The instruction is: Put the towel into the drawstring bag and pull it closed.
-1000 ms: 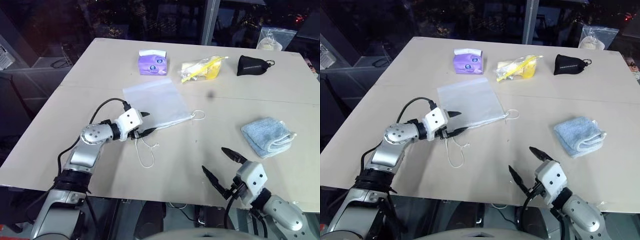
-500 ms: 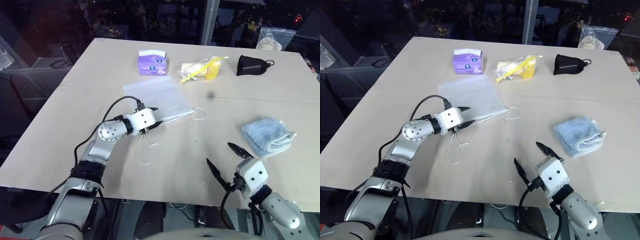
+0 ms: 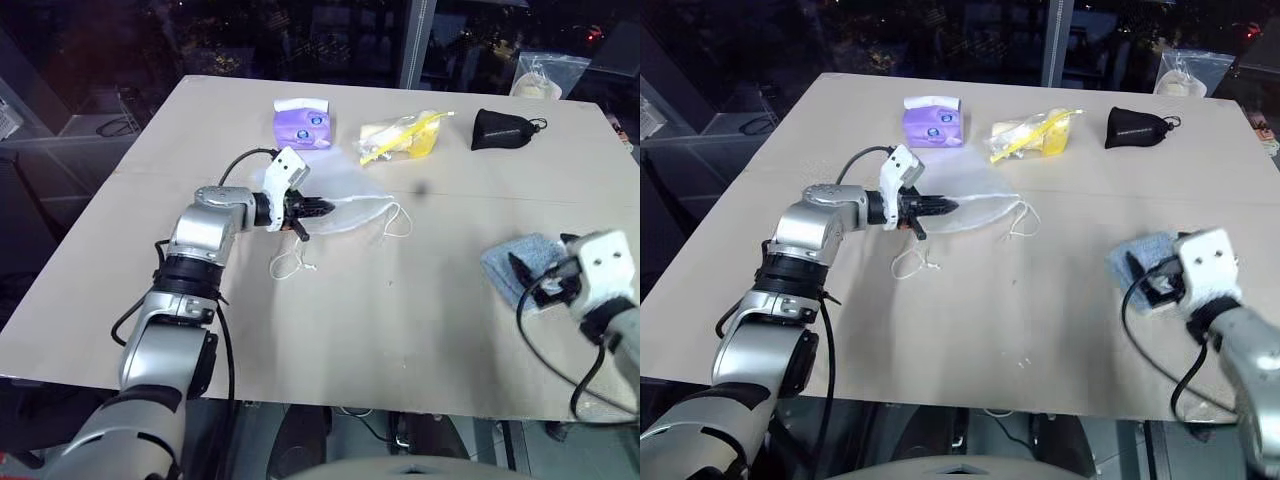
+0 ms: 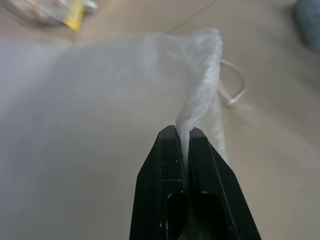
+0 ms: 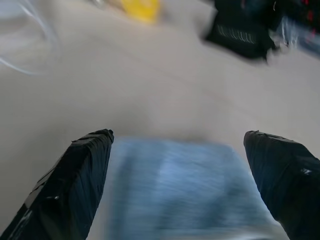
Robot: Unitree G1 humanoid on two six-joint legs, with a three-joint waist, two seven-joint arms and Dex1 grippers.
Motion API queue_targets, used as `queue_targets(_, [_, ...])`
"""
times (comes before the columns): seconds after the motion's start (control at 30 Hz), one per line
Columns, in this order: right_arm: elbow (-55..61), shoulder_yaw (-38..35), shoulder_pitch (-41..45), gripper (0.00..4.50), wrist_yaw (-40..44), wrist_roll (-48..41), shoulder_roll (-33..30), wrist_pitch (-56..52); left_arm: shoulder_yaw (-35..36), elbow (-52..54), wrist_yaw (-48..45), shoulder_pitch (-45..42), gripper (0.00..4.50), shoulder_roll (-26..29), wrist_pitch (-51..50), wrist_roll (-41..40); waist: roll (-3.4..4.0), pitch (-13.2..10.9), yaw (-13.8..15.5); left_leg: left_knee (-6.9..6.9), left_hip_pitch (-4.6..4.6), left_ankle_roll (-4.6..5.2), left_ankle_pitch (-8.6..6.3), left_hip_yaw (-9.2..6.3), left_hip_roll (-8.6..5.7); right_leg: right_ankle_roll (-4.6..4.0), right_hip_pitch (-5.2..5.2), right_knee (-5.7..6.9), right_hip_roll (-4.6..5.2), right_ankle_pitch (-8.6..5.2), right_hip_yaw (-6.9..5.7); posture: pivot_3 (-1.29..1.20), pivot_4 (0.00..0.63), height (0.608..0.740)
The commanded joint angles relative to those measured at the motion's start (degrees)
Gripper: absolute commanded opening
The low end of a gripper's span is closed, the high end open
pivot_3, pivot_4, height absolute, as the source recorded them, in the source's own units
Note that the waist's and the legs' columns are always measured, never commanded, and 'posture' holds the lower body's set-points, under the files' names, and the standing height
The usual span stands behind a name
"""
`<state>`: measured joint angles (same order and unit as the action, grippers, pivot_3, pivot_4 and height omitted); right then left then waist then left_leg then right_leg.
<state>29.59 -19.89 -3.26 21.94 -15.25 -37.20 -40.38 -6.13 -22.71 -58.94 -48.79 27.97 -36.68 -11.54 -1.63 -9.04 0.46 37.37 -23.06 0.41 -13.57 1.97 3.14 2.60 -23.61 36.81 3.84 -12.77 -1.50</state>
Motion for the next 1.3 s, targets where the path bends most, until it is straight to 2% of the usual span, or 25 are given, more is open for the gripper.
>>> queue_targets(0.03, [-12.85, -1.08, 8.25, 4.5, -0.86, 0.1, -1.58, -4.86, 0.96, 7.15, 2.0, -0.91, 0.06, -0.94, -3.03, -1.94, -0.01, -0.01, 0.1, -0.02, 0.0, 0.0, 0.0, -0.02, 0.0, -0.01, -0.01, 0.0, -0.01, 0.01, 0.0, 0.0, 0.15, 0.74])
queue_targets(0.17, [-23.31, 4.41, 13.59, 4.5, 3.79, -0.06, -4.09, -9.75, 1.21, 11.35, 4.81, 0.62, 0.06, -1.89, -4.46, -2.34, 0.04, -0.02, 0.1, -0.1, 0.02, 0.0, 0.0, -0.15, 0.04, -0.03, -0.02, 0.02, -0.14, 0.01, 0.0, 0.0, 0.15, 0.74])
queue_targets(0.4, [-28.27, 6.98, 15.86, 4.5, 14.73, -10.11, -6.08, -25.72, 1.91, 16.47, 7.88, 3.71, 0.06, -2.71, -6.4, -4.06, -0.01, -0.01, -0.04, -0.11, 0.01, 0.01, 0.0, -0.51, 0.0, -0.01, -0.02, -0.03, -0.27, 0.01, 0.06, 0.0, 0.15, 0.74])
queue_targets(0.5, [-30.18, 11.13, 14.84, 3.8, 16.91, -8.49, -7.84, -24.25, 1.97, 17.68, 8.61, 4.85, 0.0, -3.07, -6.93, -4.83, -0.05, 0.02, -0.07, -0.11, 0.07, 0.01, -0.01, -0.66, 0.0, -0.02, 0.02, -0.01, -0.34, 0.01, 0.04, 0.0, 0.15, 0.74])
queue_targets(0.63, [-27.15, 16.19, 10.21, 1.84, 21.2, -4.42, -10.59, -12.08, 1.58, 18.35, 9.64, 5.57, 0.0, -3.98, -6.96, -5.46, -0.28, 0.18, 0.36, -0.11, 0.17, 0.01, -0.01, -0.81, 0.03, -0.02, 0.17, -0.01, -0.45, -0.01, -0.02, 0.0, 0.15, 0.74])
queue_targets(0.67, [-24.54, 13.72, 9.07, 1.5, 22.4, -6.97, -8.99, -10.49, 1.59, 18.43, 9.93, 5.63, 0.0, -4.36, -7.06, -5.76, -0.31, 0.2, 0.4, -0.11, 0.16, 0.01, -0.01, -0.83, 0.03, 0.0, 0.2, -0.03, -0.46, -0.03, -0.04, 0.0, 0.15, 0.74])
queue_targets(0.73, [-19.2, 8.31, 7.23, 0.32, 24.48, -12.91, -4.75, -7.29, 1.51, 18.91, 9.8, 6.0, 0.0, -4.82, -7.43, -6.5, -0.32, 0.2, 0.27, -0.08, 0.14, 0.01, -0.01, -0.84, 0.02, 0.03, 0.23, -0.05, -0.46, -0.04, -0.02, 0.0, 0.15, 0.74])
queue_targets(0.77, [-15.05, 5.81, 6.62, 0.16, 24.59, -16.74, -1.79, -6.2, 1.29, 19.17, 9.71, 6.35, 0.0, -4.99, -7.49, -6.67, -0.32, 0.2, 0.27, -0.04, 0.14, 0.01, -0.01, -0.8, 0.01, 0.02, 0.23, -0.04, -0.46, -0.03, 0.04, 0.0, 0.15, 0.74])
queue_targets(0.87, [-3.06, 4.4, 7.31, 0.07, 18.97, -26.06, 7.9, -8.47, -0.08, 19.9, 9.52, 7.63, 0.0, -5.18, -6.95, -6.54, -0.06, 0.0, -0.55, -0.1, 0.16, 0.01, 0.0, -0.94, 0.11, -0.02, 0.18, -0.01, -0.7, 0.0, 0.19, 0.0, 0.15, 0.74])
queue_targets(0.97, [-0.19, 8.96, 11.1, 0.07, 10.13, -24.54, 17.48, -7.13, -0.46, 19.67, 10.29, 7.63, 0.0, -6.26, -6.46, -6.57, 0.17, -0.14, -1.42, -0.11, 0.2, 0.01, 0.0, -1.05, 0.06, 0.0, 0.01, 0.14, -0.86, -0.01, 0.54, 0.0, 0.15, 0.74])
queue_targets(1.03, [-2.89, 12.1, 14.25, 0.07, 5.04, -21.87, 23.28, -5.13, -1.51, 19.82, 10.19, 7.81, 0.0, -6.82, -5.57, -6.24, 0.15, -0.12, -1.42, -0.07, 0.21, 0.0, 0.0, -1.05, 0.04, 0.07, -0.01, 0.15, -1.0, -0.03, 0.74, 0.0, 0.15, 0.74])
queue_targets(1.13, [-12.63, 20.93, 18.36, 0.07, -0.13, -11.33, 28.62, 1.78, -1.99, 21.16, 11.09, 8.32, 0.0, -8.81, -4.67, -6.75, 0.16, -0.09, -1.25, -0.04, 0.23, 0.0, 0.0, -1.04, -0.01, 0.04, 0.0, 0.16, -1.18, -0.02, 1.05, 0.0, 0.15, 0.74])
queue_targets(1.3, [-29.54, 31.67, 22.17, 0.07, -1.66, 2.4, 29.62, 12.56, -0.5, 23.51, 11.95, 8.57, 0.0, -10.77, -4.63, -8.64, 0.15, -0.09, -1.09, -0.02, 0.06, -0.01, 0.01, -0.89, -0.18, -0.15, -0.04, 0.04, -1.16, 0.11, 1.38, 0.0, 0.15, 0.74])
